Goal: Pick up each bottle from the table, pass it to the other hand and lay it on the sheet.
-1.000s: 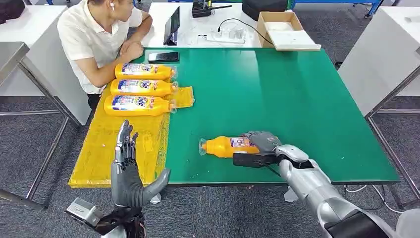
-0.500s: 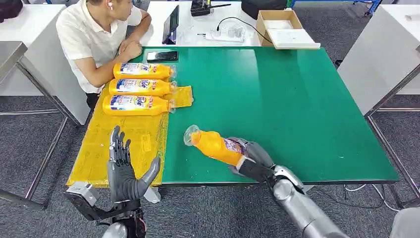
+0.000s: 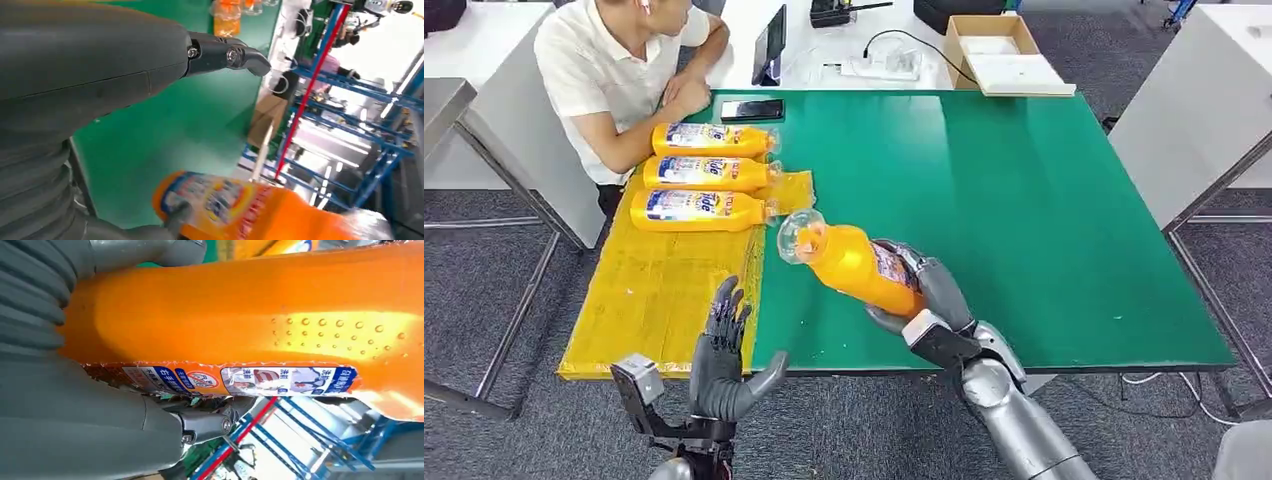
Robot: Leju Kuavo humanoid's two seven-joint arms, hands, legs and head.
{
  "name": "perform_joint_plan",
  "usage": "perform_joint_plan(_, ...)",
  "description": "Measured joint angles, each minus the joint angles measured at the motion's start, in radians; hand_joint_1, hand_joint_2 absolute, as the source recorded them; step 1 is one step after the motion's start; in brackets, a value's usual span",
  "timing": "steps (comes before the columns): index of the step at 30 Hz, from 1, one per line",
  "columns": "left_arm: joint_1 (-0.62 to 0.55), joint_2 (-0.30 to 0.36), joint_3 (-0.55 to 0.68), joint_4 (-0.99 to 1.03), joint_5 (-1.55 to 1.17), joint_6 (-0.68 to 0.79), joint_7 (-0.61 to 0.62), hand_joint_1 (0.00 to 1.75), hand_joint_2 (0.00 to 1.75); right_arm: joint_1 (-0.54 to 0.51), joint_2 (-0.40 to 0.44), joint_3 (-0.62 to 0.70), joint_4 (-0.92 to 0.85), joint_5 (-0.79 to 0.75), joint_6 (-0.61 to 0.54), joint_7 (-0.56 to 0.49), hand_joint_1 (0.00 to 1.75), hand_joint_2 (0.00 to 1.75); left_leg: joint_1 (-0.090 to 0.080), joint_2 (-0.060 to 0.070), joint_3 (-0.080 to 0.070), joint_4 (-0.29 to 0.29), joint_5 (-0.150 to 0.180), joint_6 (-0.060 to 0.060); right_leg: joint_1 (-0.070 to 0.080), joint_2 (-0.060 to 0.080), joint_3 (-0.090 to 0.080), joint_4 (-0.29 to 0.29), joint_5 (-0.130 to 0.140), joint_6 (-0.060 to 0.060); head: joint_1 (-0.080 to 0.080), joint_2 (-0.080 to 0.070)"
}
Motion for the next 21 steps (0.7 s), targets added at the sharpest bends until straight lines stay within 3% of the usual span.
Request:
perform_joint_plan(11,-0.007,0.001,-0.031,0.004,-0.107,-0.002,-0.049,0.00,1.75,0.011,0.046,0.069,0.018,0.015,0.053,-0.006,1.75,1.75,0.000,0.000,-0.001,0.000,0.000,0.000,0.000,0.000,0.000,0.000,0.000,0.000,0.000,0.000)
perform_joint_plan(21,-0.029,-0.015,-0.031,0.003,-0.037,-0.084,-0.043,0.00,1.75,0.021,0.098,0.232,0.098,0.059,0.078,-0.098,1.75,1.75,0.000,0.000,-0.001,0.000,0.000,0.000,0.000,0.000,-0.001,0.000,0.000,0.000,0.000,0.000)
